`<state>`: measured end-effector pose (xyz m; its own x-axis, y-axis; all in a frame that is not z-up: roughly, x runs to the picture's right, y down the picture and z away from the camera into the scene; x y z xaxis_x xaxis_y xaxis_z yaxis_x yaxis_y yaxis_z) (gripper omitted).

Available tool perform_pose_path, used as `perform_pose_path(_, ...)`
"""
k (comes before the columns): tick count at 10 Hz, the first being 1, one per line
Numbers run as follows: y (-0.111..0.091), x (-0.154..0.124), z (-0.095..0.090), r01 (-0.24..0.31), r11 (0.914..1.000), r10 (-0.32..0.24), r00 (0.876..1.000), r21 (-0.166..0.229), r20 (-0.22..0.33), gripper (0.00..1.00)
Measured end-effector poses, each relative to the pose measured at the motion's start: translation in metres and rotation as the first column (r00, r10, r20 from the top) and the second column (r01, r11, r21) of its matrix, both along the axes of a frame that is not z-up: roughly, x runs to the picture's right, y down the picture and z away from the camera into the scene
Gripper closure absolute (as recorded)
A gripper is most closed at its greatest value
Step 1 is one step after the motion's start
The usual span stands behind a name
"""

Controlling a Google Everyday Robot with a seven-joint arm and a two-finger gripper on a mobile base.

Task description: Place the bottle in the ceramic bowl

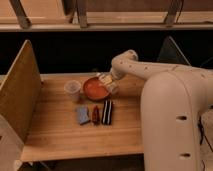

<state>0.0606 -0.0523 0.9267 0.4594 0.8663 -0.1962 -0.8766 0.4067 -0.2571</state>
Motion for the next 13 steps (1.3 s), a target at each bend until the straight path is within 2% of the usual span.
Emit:
perform_pose_path(2, 0.014, -0.007, 0.019, 0.001, 0.997, -0.002, 1.0, -0.078, -0.009, 0.22)
perform_pose_path(3, 0.022, -0.014, 0.027, 0.008, 0.9931, -0.009, 1.0, -0.117, -0.009, 0.29)
perform_pose_path(4, 0.027, -0.018, 0.035, 0.015, 0.9887, -0.017, 1.0, -0.149, -0.007, 0.41)
perform_pose_path(5, 0.027, -0.021, 0.04, 0.019, 0.9863, -0.02, 1.0, -0.164, -0.006, 0.51)
perform_pose_path(6, 0.027, -0.023, 0.043, 0.022, 0.9848, -0.023, 1.0, -0.172, -0.005, 0.59)
perform_pose_path(7, 0.023, -0.025, 0.046, 0.027, 0.9847, -0.028, 1.0, -0.172, -0.006, 0.71)
perform_pose_path(10, 0.005, -0.038, 0.037, 0.05, 0.9893, -0.049, 0.999, -0.137, 0.015, 0.97)
perform_pose_path(11, 0.002, -0.048, 0.031, 0.068, 0.9901, -0.064, 0.997, -0.123, 0.037, 1.0)
perform_pose_path(13, 0.005, -0.066, 0.024, 0.102, 0.9881, -0.094, 0.993, -0.115, 0.072, 1.0)
